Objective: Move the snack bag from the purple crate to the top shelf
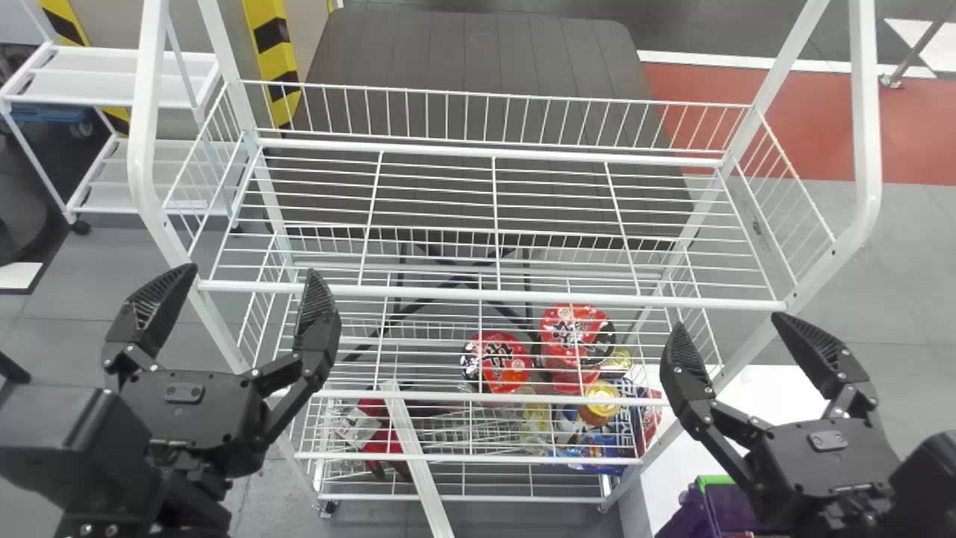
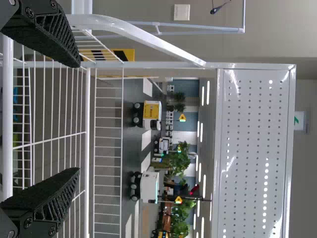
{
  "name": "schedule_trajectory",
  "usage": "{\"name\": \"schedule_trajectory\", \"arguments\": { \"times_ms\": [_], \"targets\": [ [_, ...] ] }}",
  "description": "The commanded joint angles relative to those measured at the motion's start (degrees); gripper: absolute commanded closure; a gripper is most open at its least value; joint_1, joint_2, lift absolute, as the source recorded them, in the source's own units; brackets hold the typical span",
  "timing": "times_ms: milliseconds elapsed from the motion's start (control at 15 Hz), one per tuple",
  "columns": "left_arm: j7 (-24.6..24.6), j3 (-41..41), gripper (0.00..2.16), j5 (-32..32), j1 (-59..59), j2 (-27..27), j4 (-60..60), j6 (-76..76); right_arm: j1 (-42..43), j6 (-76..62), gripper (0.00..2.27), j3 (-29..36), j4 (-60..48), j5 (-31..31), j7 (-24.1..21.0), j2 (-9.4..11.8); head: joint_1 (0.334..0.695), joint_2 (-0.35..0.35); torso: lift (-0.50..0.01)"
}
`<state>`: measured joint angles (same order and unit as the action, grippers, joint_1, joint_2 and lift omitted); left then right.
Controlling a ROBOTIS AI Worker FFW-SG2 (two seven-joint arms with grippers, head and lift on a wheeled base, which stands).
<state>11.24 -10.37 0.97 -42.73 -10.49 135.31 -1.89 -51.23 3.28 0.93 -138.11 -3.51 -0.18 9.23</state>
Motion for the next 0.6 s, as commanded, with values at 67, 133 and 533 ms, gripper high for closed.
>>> {"name": "schedule_trajectory", "arguments": {
  "times_ms": [67,133,533],
  "targets": [
    [0.01,0.0,0.06,0.0,-0.07,0.03,0.04,0.17,-0.01,-0.15,0.17,0.04,0.39,0.08,0.01,0.09,0.695,-0.076,-0.084],
    [0.01,-0.09,0.06,0.0,-0.07,0.03,0.04,0.17,-0.01,-0.15,0.17,0.04,0.47,0.0,0.01,0.09,0.695,-0.077,-0.088],
    [0.36,-0.26,0.06,-0.53,-0.07,0.12,-0.31,0.17,0.6,0.02,0.17,0.13,1.44,0.0,0.01,0.44,0.695,-0.079,-0.111]
  ]
}}
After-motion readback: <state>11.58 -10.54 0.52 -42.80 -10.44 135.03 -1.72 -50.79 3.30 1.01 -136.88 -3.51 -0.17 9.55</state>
